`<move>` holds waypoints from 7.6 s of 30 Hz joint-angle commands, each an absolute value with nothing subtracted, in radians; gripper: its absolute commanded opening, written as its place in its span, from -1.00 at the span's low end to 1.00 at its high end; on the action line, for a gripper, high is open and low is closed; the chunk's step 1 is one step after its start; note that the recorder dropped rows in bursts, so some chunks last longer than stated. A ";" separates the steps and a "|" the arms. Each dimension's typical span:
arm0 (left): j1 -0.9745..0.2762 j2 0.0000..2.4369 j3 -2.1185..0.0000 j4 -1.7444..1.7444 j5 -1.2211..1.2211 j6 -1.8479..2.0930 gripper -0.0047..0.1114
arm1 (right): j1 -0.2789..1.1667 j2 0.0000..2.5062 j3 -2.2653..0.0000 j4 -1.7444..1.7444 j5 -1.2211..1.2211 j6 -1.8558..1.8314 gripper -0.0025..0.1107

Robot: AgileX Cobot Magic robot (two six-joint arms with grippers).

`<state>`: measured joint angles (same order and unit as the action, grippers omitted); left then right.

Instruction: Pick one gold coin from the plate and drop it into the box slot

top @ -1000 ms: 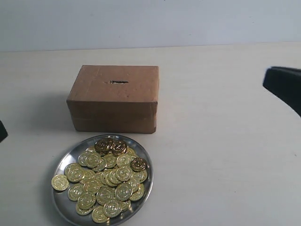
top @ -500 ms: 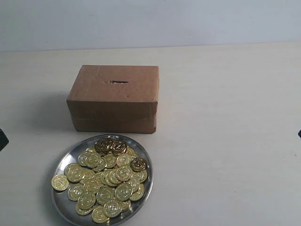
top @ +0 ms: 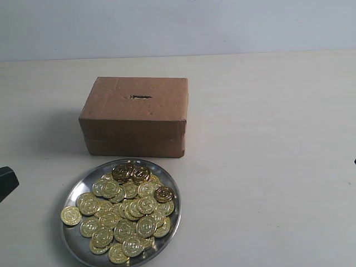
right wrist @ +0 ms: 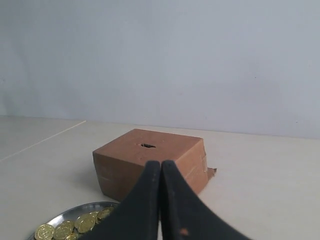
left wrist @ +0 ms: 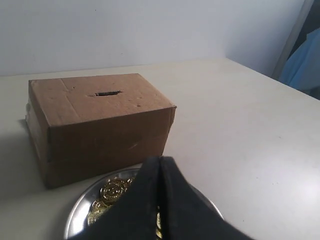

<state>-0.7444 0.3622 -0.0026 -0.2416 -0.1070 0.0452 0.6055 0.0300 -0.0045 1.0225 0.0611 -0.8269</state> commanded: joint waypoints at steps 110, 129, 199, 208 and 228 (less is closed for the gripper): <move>-0.747 0.357 0.000 -0.238 -0.103 0.051 -0.92 | 0.053 0.000 0.000 0.027 0.313 0.000 -0.96; -0.166 0.032 0.000 -0.238 0.195 0.132 -0.92 | 0.053 0.000 0.000 0.027 0.313 0.000 -0.96; -0.128 0.000 0.000 -0.065 0.356 -0.036 -0.92 | 0.053 0.000 0.000 0.027 0.313 0.000 -0.96; -0.128 0.000 0.000 -0.065 0.356 -0.036 -0.92 | 0.053 0.000 0.000 0.027 0.313 0.000 -0.96; -0.128 0.000 0.000 -0.065 0.356 -0.036 -0.92 | 0.053 0.000 0.000 0.027 0.313 0.000 -0.96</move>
